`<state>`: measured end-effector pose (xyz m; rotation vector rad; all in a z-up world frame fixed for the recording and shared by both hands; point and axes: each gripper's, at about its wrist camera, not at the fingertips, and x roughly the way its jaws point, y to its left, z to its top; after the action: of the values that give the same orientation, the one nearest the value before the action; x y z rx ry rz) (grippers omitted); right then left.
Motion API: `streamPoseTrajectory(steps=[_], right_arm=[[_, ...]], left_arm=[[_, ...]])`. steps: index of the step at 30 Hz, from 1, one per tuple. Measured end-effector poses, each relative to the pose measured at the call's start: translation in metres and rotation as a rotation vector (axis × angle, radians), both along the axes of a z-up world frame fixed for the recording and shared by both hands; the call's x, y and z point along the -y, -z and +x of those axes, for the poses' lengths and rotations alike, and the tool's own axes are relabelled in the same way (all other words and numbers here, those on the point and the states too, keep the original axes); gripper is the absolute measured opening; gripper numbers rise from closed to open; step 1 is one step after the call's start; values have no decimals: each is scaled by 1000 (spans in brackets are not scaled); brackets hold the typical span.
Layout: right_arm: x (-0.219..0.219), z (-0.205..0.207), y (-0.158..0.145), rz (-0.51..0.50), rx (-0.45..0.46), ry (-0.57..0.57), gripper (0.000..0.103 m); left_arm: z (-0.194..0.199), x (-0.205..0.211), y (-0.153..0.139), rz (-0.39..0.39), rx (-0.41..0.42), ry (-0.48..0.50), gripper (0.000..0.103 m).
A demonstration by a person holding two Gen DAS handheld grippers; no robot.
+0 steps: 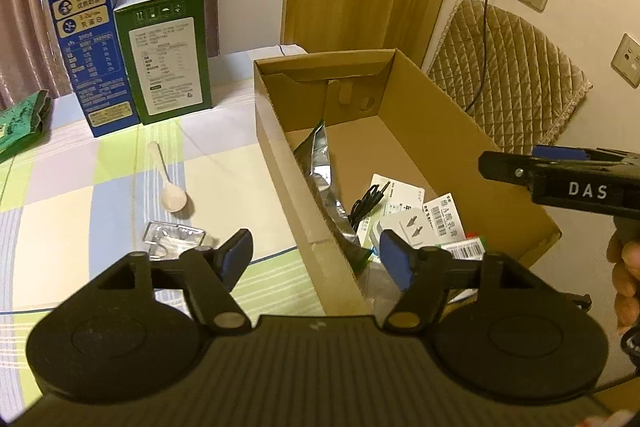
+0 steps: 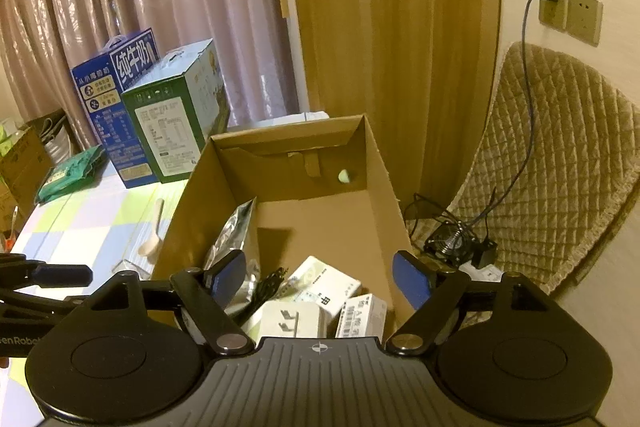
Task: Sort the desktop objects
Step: 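Move both tools back over the table toward the clear case and spoon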
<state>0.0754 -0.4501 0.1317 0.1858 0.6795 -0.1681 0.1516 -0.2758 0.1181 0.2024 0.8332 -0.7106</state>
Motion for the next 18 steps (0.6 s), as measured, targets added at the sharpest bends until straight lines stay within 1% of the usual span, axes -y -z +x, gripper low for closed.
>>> streamPoseTrajectory(steps=[4, 8, 13, 16, 18], right_arm=[[-5, -12, -5, 1, 4, 3, 83], [-12, -26, -10, 5, 4, 3, 86], [-22, -42, -16, 9, 5, 3, 89], [-31, -53, -21, 4, 7, 0, 92], [-37, -59, -24, -2, 7, -2, 94]], left_arm=[[-10, -9, -4, 10, 6, -3, 68], [-22, -21, -9, 12, 13, -7, 76], [-37, -36, -12, 19, 15, -6, 80], [-46, -46, -16, 24, 26, -9, 85], [-52, -54, -17, 27, 32, -18, 91]])
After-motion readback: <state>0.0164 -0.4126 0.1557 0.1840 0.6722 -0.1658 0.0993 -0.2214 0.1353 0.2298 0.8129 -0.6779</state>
